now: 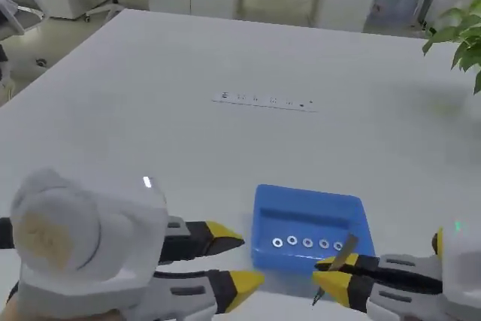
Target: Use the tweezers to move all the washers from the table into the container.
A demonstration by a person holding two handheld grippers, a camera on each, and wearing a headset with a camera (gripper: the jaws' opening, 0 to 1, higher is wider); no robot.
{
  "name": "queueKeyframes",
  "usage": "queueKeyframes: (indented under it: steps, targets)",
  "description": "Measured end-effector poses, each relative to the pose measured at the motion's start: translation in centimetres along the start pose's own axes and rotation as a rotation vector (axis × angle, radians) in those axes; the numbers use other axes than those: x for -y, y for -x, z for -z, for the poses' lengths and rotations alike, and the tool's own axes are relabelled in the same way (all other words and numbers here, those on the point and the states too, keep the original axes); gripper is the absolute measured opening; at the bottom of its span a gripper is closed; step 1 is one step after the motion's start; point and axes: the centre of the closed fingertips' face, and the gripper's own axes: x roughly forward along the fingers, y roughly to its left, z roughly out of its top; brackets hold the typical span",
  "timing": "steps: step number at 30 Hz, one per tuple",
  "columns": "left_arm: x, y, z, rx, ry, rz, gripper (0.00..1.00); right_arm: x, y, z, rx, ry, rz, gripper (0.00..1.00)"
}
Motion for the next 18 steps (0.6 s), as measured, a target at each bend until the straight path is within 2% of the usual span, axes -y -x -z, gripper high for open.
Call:
queueKeyframes:
  steps: [3, 5, 6, 8, 9, 12, 14, 18]
  targets:
    - [1.0, -1.2, -0.3, -0.031, -0.039, 0.074, 0.22, -0.8, -0.1, 0.6, -0.052, 0.086, -0.023, 0.03]
    - [1.5, -1.8, -0.5, -0.046, -0.068, 0.106, 0.2, -1.3, -0.1, 1.1, -0.094, 0.14, -0.048, 0.03]
    - [2.0, -2.3, -0.4, -0.068, -0.081, 0.142, 0.19, -1.4, -0.1, 1.2, -0.11, 0.161, -0.053, 0.03]
    - [2.3, -3.0, -0.6, -0.088, -0.108, 0.162, 0.19, -1.8, 0.1, 1.5, -0.138, 0.204, -0.075, 0.03]
    - [2.7, -3.2, -0.6, -0.103, -0.125, 0.189, 0.2, -1.9, 0.2, 1.5, -0.148, 0.226, -0.085, 0.03]
    - [3.4, -4.2, -0.6, -0.143, -0.182, 0.224, 0.19, -1.9, 0.5, 2.2, -0.215, 0.302, -0.1, 0.03]
    - [3.9, -4.8, -0.7, -0.159, -0.209, 0.244, 0.17, -2.1, 0.6, 2.3, -0.222, 0.308, -0.11, 0.03]
    - [4.9, -5.4, -1.5, -0.157, -0.221, 0.284, 0.06, -2.2, 0.8, 2.6, -0.253, 0.342, -0.125, 0.03]
